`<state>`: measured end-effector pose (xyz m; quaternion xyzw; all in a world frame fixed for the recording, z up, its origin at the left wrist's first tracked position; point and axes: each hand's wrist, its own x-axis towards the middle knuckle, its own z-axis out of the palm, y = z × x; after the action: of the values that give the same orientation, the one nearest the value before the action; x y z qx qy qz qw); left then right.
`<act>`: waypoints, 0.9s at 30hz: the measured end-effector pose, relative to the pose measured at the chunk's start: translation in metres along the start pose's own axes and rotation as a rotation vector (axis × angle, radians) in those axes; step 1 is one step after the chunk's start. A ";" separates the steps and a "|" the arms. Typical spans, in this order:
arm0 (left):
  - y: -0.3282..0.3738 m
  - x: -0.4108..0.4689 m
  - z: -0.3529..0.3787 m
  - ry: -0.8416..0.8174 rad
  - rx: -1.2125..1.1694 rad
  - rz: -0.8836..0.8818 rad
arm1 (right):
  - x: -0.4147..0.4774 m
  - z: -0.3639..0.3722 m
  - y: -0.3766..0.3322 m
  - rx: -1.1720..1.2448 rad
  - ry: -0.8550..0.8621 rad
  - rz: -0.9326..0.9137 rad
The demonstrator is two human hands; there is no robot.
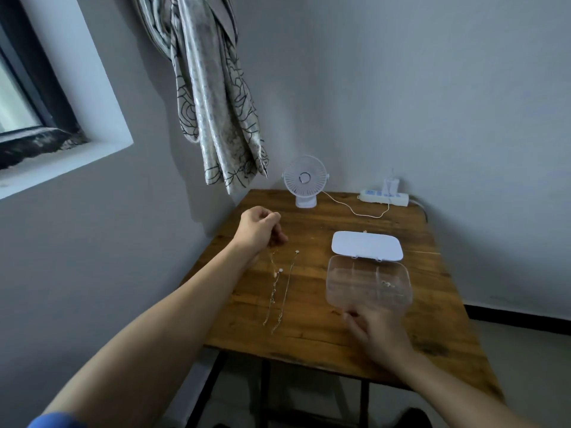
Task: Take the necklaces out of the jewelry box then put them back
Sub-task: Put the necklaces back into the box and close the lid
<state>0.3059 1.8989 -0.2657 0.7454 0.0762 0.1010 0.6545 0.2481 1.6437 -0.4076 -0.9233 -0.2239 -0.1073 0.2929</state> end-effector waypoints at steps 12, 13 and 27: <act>0.010 0.004 0.108 -0.073 0.072 0.031 | -0.030 -0.044 0.084 -0.226 0.025 0.467; 0.006 0.004 0.115 -0.090 0.080 0.021 | -0.033 -0.039 0.088 -0.261 -0.024 0.460; -0.078 -0.003 0.143 -0.128 0.221 -0.196 | -0.033 -0.032 0.096 -0.377 -0.081 0.395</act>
<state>0.3401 1.7710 -0.3605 0.8067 0.1173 -0.0199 0.5788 0.2630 1.5437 -0.4403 -0.9908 -0.0272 -0.0509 0.1221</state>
